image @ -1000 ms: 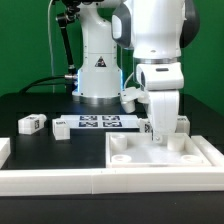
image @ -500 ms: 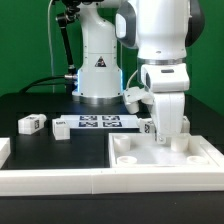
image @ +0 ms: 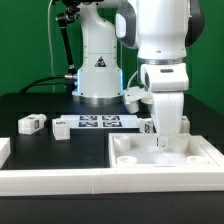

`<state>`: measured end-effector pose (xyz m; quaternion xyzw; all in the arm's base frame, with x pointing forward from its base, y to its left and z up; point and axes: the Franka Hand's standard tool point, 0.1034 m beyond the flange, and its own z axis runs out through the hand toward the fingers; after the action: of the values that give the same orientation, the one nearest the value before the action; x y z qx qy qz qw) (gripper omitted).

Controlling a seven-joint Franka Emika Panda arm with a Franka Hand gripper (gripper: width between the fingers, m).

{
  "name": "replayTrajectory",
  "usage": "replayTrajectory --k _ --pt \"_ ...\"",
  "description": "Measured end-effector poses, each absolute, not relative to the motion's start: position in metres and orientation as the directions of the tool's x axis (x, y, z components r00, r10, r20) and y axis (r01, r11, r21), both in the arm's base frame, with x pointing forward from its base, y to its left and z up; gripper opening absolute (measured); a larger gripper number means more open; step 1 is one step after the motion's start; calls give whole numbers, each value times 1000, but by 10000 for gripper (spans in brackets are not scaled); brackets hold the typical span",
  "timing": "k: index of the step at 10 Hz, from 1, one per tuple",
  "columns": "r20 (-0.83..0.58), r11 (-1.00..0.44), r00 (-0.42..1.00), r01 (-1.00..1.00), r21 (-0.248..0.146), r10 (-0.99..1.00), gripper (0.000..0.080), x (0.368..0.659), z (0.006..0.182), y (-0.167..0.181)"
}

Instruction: Assemble square table

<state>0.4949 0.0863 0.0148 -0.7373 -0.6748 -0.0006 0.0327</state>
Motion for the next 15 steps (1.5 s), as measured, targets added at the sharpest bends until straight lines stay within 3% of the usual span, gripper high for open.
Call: replayTrajectory --k 1,2,5,10,15 --pt "44 -102 104 994 -42 994 630 497 18 85" --pt "43 -107 108 994 -34 993 644 500 22 83" --pt "43 -133 133 991 -16 990 649 502 32 77" --pt "49 -387 386 921 36 921 649 470 72 77" --pt "53 -588 586 809 20 808 649 466 74 78"
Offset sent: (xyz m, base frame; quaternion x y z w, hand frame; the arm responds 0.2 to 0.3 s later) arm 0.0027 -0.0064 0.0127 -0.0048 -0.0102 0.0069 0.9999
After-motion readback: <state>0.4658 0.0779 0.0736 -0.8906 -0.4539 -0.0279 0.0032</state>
